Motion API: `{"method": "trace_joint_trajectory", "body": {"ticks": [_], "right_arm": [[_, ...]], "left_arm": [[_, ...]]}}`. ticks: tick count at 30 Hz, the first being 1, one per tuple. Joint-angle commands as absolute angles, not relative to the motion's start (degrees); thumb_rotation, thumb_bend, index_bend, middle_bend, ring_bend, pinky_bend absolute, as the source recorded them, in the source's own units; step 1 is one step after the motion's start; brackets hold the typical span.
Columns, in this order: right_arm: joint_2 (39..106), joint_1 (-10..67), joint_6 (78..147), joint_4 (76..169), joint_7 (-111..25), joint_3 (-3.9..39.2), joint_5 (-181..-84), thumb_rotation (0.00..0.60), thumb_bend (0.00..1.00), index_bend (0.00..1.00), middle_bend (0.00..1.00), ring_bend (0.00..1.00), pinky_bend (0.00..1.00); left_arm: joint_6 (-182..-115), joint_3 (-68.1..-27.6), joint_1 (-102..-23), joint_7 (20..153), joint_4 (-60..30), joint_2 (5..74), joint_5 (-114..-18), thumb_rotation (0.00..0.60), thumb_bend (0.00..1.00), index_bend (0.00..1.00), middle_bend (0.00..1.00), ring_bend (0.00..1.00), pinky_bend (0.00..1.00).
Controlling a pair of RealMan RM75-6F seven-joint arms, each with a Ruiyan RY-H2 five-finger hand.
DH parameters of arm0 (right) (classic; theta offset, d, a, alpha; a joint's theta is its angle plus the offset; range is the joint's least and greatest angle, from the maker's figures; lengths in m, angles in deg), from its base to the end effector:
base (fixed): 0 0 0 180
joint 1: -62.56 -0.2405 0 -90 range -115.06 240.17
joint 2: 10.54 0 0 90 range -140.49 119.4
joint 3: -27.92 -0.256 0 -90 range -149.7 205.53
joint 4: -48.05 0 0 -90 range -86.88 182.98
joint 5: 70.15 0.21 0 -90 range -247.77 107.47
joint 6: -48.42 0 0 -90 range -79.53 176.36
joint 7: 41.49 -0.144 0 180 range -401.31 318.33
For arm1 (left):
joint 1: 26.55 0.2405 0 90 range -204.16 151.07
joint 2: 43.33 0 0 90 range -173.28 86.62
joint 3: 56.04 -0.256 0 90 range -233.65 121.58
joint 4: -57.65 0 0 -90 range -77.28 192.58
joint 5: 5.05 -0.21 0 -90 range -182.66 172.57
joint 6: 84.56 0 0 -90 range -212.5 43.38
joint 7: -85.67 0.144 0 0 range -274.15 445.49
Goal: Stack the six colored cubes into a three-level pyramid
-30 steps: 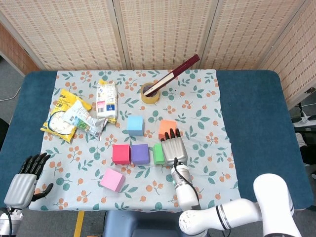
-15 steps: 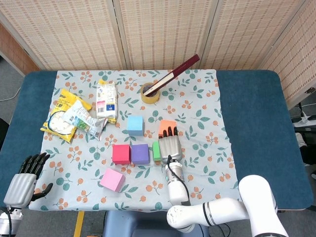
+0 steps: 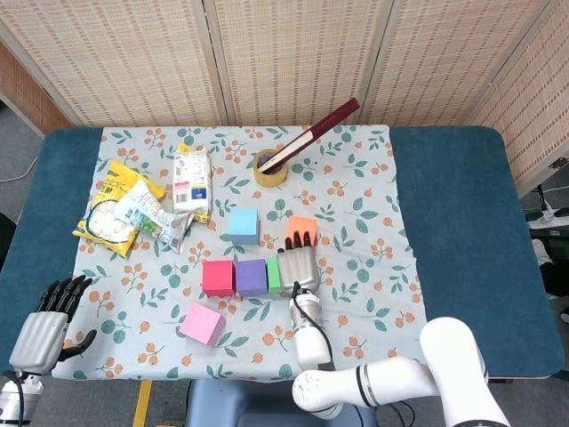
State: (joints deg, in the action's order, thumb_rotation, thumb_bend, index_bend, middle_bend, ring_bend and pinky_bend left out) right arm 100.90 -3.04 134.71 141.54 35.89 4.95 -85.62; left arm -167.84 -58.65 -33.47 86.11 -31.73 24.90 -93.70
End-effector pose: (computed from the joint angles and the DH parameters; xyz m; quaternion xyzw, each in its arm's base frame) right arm -0.0042 -0.3094 -0.0796 0.7519 -0.3374 0.1757 0.5385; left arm -0.3112 0.1712 0.1212 -0.6379 -0.4045 -0.3711 0.5401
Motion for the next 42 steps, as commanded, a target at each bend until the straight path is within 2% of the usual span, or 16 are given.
{"method": "trace_joint_trajectory", "body": {"ticks": [1, 7, 11, 16, 19, 24, 37, 42], "right_arm": [[101.7, -3.4, 134.5, 140.6, 36.0, 4.9, -85.7, 0.6, 0.24, 0.7, 0.13, 0.0, 0.07], [103.2, -3.8, 134.1, 138.4, 36.3, 5.0, -85.8, 0.6, 0.24, 0.68, 0.13, 0.0, 0.07], [103.6, -3.8, 133.8, 137.5, 36.5, 5.1, -85.9, 0.6, 0.24, 0.59, 0.13, 0.0, 0.07], [103.6, -3.6, 133.4, 137.3, 36.8, 4.6, -85.5, 0.6, 0.24, 0.35, 0.09, 0.0, 0.07], [103.2, -3.4, 133.1, 138.0, 36.8, 4.3, -85.3, 0.6, 0.24, 0.16, 0.03, 0.0, 0.06], [102.4, -3.3, 133.2, 139.0, 37.3, 4.0, -84.9, 0.6, 0.24, 0.01, 0.0, 0.0, 0.05], [97.6, -2.2, 133.3, 146.4, 38.4, 3.6, -82.8, 0.6, 0.24, 0.0, 0.0, 0.0, 0.04], [93.2, -0.7, 133.4, 153.3, 37.6, 6.8, -86.4, 0.6, 0.24, 0.0, 0.0, 0.0, 0.02]], "left_arm": [[-167.8, -58.6, -33.4, 86.0, -31.7, 24.8, -93.7, 0.6, 0.32, 0.0, 0.03, 0.0, 0.05], [-167.3, -58.4, -33.4, 85.9, -31.7, 24.8, -93.6, 0.6, 0.31, 0.0, 0.03, 0.0, 0.05], [-167.1, -58.3, -33.4, 85.9, -31.6, 24.8, -93.5, 0.6, 0.32, 0.0, 0.03, 0.0, 0.05], [-166.8, -58.2, -33.4, 86.1, -31.7, 24.8, -93.4, 0.6, 0.32, 0.0, 0.03, 0.0, 0.05], [-166.8, -58.0, -33.4, 86.0, -31.7, 24.8, -93.4, 0.6, 0.32, 0.0, 0.03, 0.0, 0.05], [-166.7, -58.0, -33.3, 85.8, -31.6, 24.9, -93.6, 0.6, 0.32, 0.0, 0.03, 0.0, 0.05], [-166.8, -57.8, -33.2, 86.0, -31.6, 24.9, -93.8, 0.6, 0.32, 0.0, 0.04, 0.0, 0.05], [-166.9, -57.8, -33.1, 86.3, -31.7, 24.9, -93.9, 0.6, 0.32, 0.0, 0.04, 0.0, 0.05]]}}
